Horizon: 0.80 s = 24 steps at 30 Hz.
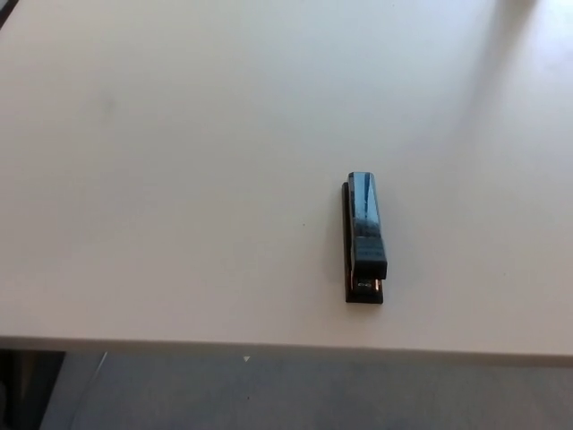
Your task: The robot uses its right hand to press on the stapler that is in the middle of the desk
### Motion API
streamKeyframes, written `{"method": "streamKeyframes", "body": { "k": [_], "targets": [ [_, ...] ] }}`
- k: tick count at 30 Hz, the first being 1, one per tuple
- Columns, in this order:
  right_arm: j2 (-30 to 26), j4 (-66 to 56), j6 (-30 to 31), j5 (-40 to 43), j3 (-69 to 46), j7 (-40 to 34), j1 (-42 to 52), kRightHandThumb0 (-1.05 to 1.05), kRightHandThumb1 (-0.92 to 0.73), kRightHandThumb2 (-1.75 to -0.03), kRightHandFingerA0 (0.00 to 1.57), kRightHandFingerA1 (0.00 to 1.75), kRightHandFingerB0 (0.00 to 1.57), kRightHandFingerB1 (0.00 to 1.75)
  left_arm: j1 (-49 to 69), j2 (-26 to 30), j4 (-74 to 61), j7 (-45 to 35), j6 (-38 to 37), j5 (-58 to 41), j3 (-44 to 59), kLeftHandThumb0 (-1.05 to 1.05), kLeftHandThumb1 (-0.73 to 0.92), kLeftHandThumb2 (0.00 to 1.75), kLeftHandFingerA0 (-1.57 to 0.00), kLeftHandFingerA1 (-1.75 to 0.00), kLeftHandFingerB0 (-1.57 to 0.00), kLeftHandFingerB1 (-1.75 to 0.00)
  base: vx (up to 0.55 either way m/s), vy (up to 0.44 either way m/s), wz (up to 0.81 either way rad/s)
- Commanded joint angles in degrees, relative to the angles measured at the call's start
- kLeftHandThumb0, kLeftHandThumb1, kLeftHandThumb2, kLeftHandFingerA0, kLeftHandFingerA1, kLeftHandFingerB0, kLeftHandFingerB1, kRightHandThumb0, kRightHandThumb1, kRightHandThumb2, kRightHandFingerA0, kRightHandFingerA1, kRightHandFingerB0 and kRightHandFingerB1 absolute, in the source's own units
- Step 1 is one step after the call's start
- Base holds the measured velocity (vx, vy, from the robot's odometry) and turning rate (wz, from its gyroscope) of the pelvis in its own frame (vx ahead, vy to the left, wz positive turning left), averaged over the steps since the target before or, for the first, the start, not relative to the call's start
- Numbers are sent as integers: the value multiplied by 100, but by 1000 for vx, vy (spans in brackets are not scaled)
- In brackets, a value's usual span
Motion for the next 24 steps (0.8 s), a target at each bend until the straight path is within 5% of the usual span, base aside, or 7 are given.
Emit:
{"method": "streamKeyframes", "body": {
  "k": [1,6,8,14,16,19,24],
  "targets": [
    [-434,-87,-434,516,-454,-760,42,-6,-71,-62,107,56,72,45,-37,120,1,-4,-34,-103,13,-56,92,83,0,-14,-3,-20,0,0,0],
    [-1043,-413,-886,836,-1067,-1080,-412,-1,-75,-62,106,61,68,44,-81,178,20,-5,-7,-128,23,-58,92,83,0,-13,-2,-17,0,0,0],
    [-1132,-635,-1182,798,-1088,-1108,-593,-3,-81,-64,118,77,67,45,-74,184,35,-43,-38,-132,23,-58,92,84,0,-11,-2,-17,0,0,0],
    [-1303,-1962,-1521,451,-696,-1012,-1177,-12,-80,-69,129,76,63,45,-56,199,80,-31,-14,-92,-14,-58,92,84,0,-12,-3,-18,0,0,0],
    [-1054,-3594,-809,389,-331,-1205,-1647,-9,-80,-67,130,83,63,44,-8,186,57,-72,-105,-95,-14,-58,92,84,0,-12,-2,-18,0,0,0],
    [-864,-4435,-475,279,55,-1221,-1956,-5,-83,-66,132,86,60,43,-39,185,56,-69,3,-121,3,-57,91,83,0,-11,-2,-18,0,0,0],
    [-552,-5829,359,95,1055,-1086,-2699,-11,-77,-64,134,66,70,44,6,202,81,-124,-35,-93,-21,-56,92,84,0,-9,0,-17,0,0,0]
  ]
}}
